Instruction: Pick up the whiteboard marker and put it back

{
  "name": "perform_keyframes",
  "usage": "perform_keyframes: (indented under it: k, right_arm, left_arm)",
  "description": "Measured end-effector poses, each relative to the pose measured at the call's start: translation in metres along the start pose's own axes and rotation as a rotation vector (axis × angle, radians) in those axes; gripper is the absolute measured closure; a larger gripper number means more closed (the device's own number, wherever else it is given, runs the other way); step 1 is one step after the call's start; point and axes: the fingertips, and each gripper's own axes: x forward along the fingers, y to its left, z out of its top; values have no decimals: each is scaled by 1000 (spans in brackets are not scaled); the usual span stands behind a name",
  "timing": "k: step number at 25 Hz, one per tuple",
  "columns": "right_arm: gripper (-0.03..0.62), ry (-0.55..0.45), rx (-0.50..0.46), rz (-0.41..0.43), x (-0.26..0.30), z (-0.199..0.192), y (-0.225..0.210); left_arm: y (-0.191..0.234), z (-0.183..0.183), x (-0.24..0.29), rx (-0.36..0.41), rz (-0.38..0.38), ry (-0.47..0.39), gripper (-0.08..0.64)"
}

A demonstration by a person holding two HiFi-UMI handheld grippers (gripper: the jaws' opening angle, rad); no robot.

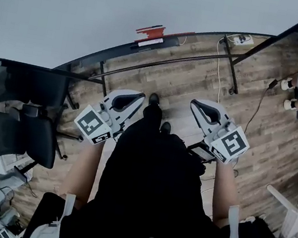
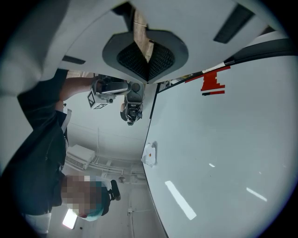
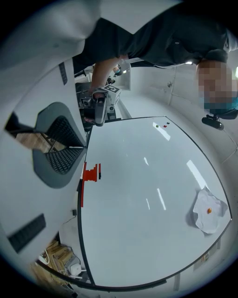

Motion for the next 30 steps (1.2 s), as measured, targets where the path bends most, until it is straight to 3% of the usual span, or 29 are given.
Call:
perform_keyframes:
  k: [14, 21, 30]
  right_arm:
    - [572, 29, -31, 5, 76, 33, -60]
    - [572, 22, -54, -13, 116, 58, -87]
    - [572, 21, -67, -26, 143, 65, -106]
  left_arm:
    - [82, 30, 31, 46, -16, -5, 549]
    - [117, 32, 45, 8, -54, 11, 549]
    - [139, 25, 63, 85, -67, 69, 549]
